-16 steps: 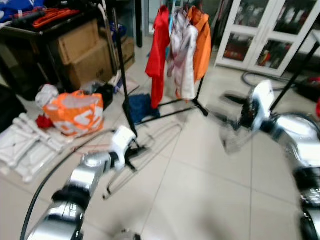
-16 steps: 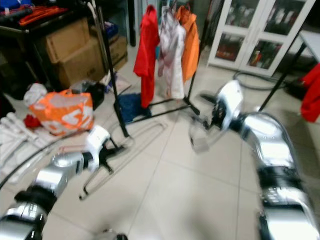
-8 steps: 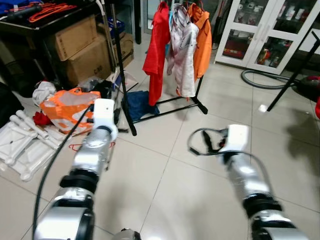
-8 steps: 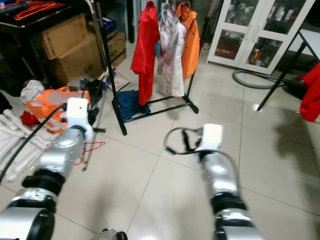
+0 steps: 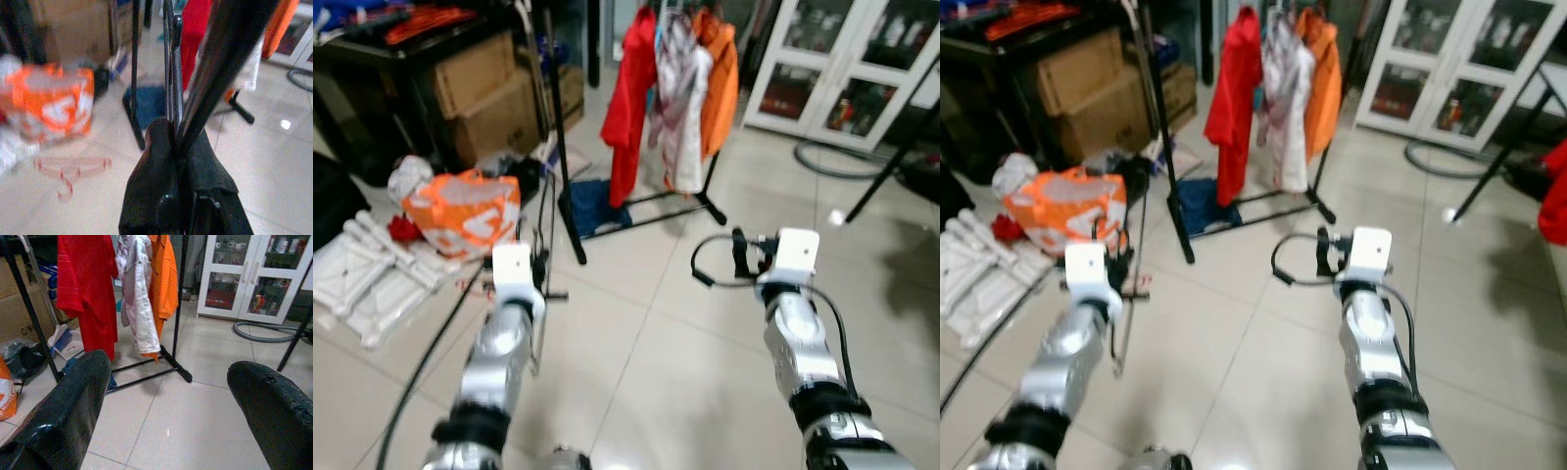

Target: Hang hanger

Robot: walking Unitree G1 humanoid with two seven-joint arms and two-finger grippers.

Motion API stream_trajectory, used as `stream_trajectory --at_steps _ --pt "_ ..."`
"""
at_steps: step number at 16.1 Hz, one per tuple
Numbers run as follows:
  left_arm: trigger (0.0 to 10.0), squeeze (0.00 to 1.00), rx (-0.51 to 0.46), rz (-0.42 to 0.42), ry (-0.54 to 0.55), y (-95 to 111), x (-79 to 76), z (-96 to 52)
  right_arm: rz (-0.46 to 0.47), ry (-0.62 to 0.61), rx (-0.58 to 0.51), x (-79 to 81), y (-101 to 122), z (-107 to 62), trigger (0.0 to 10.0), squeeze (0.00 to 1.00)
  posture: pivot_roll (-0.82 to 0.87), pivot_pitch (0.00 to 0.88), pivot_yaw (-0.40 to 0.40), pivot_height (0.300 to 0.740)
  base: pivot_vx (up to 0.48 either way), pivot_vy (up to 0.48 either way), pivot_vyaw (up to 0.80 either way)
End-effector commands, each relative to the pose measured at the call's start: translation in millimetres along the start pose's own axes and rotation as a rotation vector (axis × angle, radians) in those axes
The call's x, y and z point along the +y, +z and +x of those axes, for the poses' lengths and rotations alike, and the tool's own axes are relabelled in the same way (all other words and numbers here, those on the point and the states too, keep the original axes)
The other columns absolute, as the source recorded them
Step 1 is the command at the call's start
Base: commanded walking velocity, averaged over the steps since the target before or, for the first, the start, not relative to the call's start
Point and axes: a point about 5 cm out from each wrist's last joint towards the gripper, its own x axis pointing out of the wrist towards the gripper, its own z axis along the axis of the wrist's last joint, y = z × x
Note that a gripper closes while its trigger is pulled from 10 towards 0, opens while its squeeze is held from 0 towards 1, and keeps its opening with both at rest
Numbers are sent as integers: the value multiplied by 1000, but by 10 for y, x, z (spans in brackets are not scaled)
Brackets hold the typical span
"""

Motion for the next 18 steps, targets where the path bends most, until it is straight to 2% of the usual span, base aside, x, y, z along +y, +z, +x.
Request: stream_trajectory --at_steps 1,2,5,10,14,16,18 --pt "10000 0 -53 33 -41 117 -80 49 -9 -3 1 1 -20 -12 10000 0 -39 0 9 740 0 0 0" --pt "10000 0 -87 61 -71 195 -114 59 -31 19 -3 60 -39 -34 10000 0 -44 0 8 740 412 0 0" --pt "10000 0 -95 85 -103 240 -154 64 -27 36 16 136 -104 -68 10000 0 -48 0 10 740 465 0 0" --pt "10000 0 -58 82 -163 173 -216 101 8 42 60 178 -200 -97 10000 0 -54 0 22 740 469 0 0" --pt "10000 0 17 86 -163 61 -203 136 20 18 91 123 -245 -87 10000 0 -53 0 21 740 72 0 -800" --pt "10000 0 16 76 -193 63 -199 155 14 16 93 130 -252 -86 10000 0 -55 0 19 740 0 0 -794" --pt "10000 0 10 81 -223 88 -208 180 4 7 98 120 -258 -84 10000 0 -62 0 22 740 0 472 -769"
